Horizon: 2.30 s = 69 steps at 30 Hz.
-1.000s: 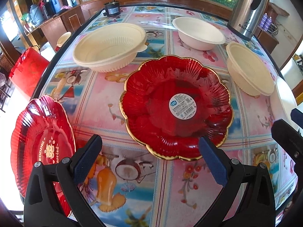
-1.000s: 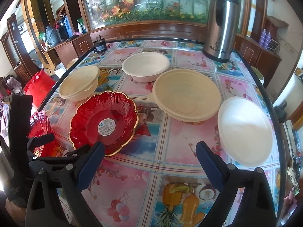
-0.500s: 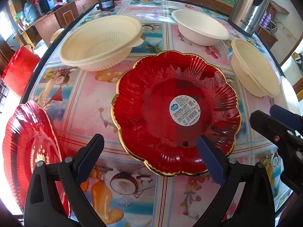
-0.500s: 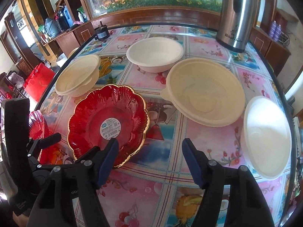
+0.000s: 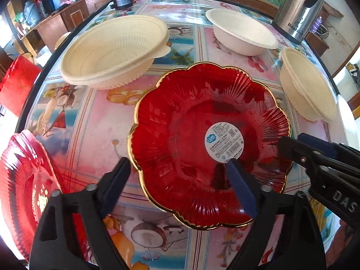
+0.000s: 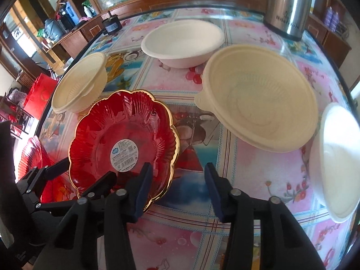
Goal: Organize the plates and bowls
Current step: 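Close the right gripper on the rim of the red scalloped plate, then lift the red scalloped plate with the right gripper and carry it toward the red plate stack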
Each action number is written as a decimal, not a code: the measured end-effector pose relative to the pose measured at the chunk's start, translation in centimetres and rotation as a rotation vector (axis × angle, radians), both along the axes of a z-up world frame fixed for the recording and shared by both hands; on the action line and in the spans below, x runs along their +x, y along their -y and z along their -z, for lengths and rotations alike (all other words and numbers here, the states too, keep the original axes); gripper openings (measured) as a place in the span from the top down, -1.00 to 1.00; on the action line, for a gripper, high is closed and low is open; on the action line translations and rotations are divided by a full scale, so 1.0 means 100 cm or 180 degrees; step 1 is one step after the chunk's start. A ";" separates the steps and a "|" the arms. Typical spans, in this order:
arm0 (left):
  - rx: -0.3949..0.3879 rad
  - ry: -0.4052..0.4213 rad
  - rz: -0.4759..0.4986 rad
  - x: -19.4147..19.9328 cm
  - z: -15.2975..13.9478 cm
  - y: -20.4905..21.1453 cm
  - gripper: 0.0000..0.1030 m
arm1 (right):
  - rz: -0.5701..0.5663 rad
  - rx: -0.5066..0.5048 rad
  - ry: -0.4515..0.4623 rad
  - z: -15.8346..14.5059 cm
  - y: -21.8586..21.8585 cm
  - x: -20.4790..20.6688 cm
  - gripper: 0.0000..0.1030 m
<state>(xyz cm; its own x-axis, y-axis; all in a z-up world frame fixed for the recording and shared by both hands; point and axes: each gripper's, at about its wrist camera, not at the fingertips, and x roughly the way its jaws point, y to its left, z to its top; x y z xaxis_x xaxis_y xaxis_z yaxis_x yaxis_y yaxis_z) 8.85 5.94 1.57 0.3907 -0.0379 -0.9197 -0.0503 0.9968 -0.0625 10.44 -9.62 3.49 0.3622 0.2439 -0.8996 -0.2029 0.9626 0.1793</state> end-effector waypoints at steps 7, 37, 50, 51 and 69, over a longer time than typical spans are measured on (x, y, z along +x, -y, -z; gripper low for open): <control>-0.0034 -0.0044 0.0017 0.004 0.003 0.000 -0.52 | 0.0029 0.0048 -0.0071 0.005 -0.004 0.008 0.42; -0.0016 -0.0075 0.0194 -0.021 0.000 0.017 -0.25 | -0.0009 0.0134 -0.0168 0.010 0.011 -0.010 0.71; -0.0084 -0.0066 0.0309 -0.053 -0.002 0.029 0.21 | 0.0057 0.0181 -0.0243 0.009 0.041 -0.049 0.71; -0.0095 -0.0065 0.0306 -0.054 -0.003 0.029 0.21 | 0.0070 0.0179 -0.0244 0.010 0.042 -0.049 0.71; -0.0118 0.0040 0.0265 -0.070 -0.019 0.034 0.21 | 0.0026 0.0092 -0.0042 -0.002 0.040 -0.060 0.71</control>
<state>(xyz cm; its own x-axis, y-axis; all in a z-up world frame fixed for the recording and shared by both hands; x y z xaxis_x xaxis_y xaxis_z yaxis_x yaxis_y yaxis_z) 1.88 2.51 3.43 0.3962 -0.1045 -0.9122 0.0335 0.9945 -0.0994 4.40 -13.61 3.66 0.3525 0.2668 -0.8970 -0.1924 0.9587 0.2096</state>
